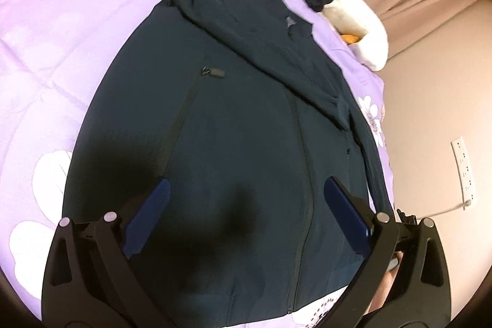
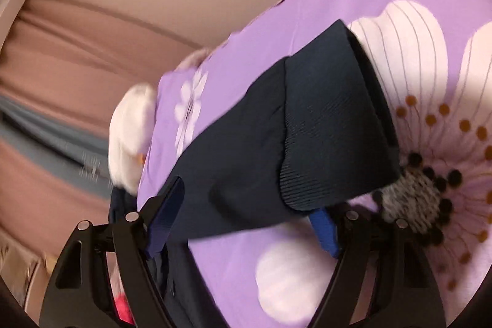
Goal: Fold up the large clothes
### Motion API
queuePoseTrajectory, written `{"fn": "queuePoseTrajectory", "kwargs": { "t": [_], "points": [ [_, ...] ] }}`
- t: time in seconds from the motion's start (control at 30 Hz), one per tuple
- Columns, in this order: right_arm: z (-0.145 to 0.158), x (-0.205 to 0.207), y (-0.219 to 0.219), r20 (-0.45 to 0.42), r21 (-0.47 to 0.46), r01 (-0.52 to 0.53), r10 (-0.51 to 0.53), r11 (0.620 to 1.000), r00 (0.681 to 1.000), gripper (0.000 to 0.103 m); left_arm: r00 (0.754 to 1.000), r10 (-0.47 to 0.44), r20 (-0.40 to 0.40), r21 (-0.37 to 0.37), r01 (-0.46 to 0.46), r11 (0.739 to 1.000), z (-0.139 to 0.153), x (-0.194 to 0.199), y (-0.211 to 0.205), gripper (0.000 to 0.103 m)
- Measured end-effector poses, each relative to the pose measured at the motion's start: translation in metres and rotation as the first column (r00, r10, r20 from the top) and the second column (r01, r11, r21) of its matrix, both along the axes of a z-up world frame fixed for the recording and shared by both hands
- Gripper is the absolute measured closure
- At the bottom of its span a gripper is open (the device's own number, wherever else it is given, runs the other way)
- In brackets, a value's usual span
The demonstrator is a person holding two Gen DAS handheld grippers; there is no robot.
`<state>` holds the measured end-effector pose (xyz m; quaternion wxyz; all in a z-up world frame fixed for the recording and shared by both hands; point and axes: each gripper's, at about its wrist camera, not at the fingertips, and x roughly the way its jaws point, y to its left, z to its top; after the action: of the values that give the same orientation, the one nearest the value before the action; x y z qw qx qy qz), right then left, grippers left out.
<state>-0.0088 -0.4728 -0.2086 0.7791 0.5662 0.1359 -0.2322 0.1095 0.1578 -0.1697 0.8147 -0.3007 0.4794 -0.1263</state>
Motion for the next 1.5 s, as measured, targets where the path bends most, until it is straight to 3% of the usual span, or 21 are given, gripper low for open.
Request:
{"fn": "queuePoseTrajectory", "kwargs": {
  "t": [0.03,0.07,0.17,0.27,0.37,0.47,0.5,0.6,0.67,0.7,0.77,0.8,0.87,0.9,0.97,1.07,1.13,1.2,1.3,1.5],
  "points": [
    [0.000,0.003,-0.001,-0.005,0.004,0.010,-0.010,1.000,1.000,0.046,1.000,-0.003,-0.011,-0.007,0.003,1.000,-0.002,0.004,0.000,0.002],
    [-0.002,0.008,-0.003,-0.014,0.019,0.016,-0.016,1.000,1.000,0.069,1.000,-0.008,-0.026,-0.012,0.008,1.000,-0.005,0.007,0.000,0.002],
    [-0.002,0.018,-0.009,-0.037,0.058,0.034,-0.032,0.998,0.999,0.093,0.998,-0.015,-0.055,0.011,0.016,1.000,-0.009,0.012,0.001,0.002],
    [0.039,0.029,-0.003,-0.040,-0.105,0.000,-0.005,0.994,0.999,0.096,0.997,-0.012,-0.076,0.022,0.013,1.000,-0.013,0.018,0.007,0.002],
    [0.106,0.051,0.013,-0.001,-0.293,-0.069,0.072,0.954,0.997,0.097,0.996,0.019,-0.090,0.008,-0.018,1.000,-0.019,0.022,0.017,0.002],
    [0.177,0.089,0.050,0.008,-0.460,-0.158,0.182,0.874,0.983,0.097,0.995,0.046,-0.093,-0.022,-0.048,0.999,-0.022,0.026,0.028,0.002],
    [0.205,0.111,0.075,-0.026,-0.539,-0.211,0.234,0.816,0.972,0.097,0.995,0.050,-0.090,-0.030,-0.053,0.998,-0.022,0.027,0.030,0.002],
    [0.250,0.164,0.138,-0.117,-0.651,-0.348,0.364,0.674,0.924,0.097,0.995,0.063,-0.077,-0.040,-0.066,0.997,-0.020,0.029,0.036,0.002],
    [0.271,0.208,0.201,-0.204,-0.700,-0.463,0.469,0.544,0.859,0.097,0.995,0.075,-0.073,-0.043,-0.078,0.996,-0.019,0.031,0.043,0.002],
    [0.275,0.230,0.244,-0.265,-0.727,-0.519,0.515,0.449,0.816,0.097,0.994,0.082,-0.072,-0.046,-0.086,0.995,-0.018,0.031,0.046,0.002],
    [0.269,0.260,0.313,-0.369,-0.749,-0.598,0.570,0.285,0.734,0.097,0.992,0.104,-0.067,-0.042,-0.107,0.993,-0.016,0.033,0.054,0.002],
    [0.261,0.269,0.339,-0.411,-0.743,-0.631,0.592,0.223,0.693,0.097,0.991,0.115,-0.066,-0.038,-0.117,0.992,-0.016,0.033,0.058,0.002],
    [0.220,0.290,0.409,-0.525,-0.683,-0.726,0.640,0.076,0.561,0.090,0.989,0.132,-0.066,-0.040,-0.135,0.990,-0.014,0.034,0.065,0.002],
    [0.194,0.296,0.437,-0.578,-0.635,-0.773,0.653,0.016,0.489,0.085,0.988,0.137,-0.067,-0.039,-0.140,0.989,-0.014,0.034,0.069,0.002],
    [0.150,0.301,0.470,-0.641,-0.554,-0.830,0.667,-0.062,0.378,0.040,0.987,0.143,-0.068,-0.032,-0.145,0.989,-0.013,0.035,0.074,0.002],
    [0.091,0.281,0.494,-0.710,-0.470,-0.865,0.657,-0.174,0.254,0.038,0.988,0.138,-0.064,-0.013,-0.139,0.990,-0.012,0.037,0.077,0.002],
    [0.073,0.273,0.479,-0.705,-0.430,-0.885,0.679,-0.179,0.205,0.038,0.990,0.131,-0.057,0.007,-0.131,0.991,-0.011,0.042,0.078,0.002],
    [0.068,0.256,0.457,-0.681,-0.423,-0.892,0.705,-0.158,0.198,0.038,0.992,0.116,-0.044,0.026,-0.115,0.993,-0.008,0.054,0.077,0.002],
    [0.075,0.237,0.404,-0.652,-0.439,-0.894,0.717,-0.094,0.244,0.038,0.997,0.074,-0.018,0.007,-0.074,0.997,0.001,0.083,0.066,0.002],
    [0.085,0.225,0.291,-0.612,-0.447,-0.883,0.673,0.139,0.416,0.038,0.997,0.077,0.006,-0.152,-0.075,0.985,0.007,0.162,0.048,0.002]
  ]
}}
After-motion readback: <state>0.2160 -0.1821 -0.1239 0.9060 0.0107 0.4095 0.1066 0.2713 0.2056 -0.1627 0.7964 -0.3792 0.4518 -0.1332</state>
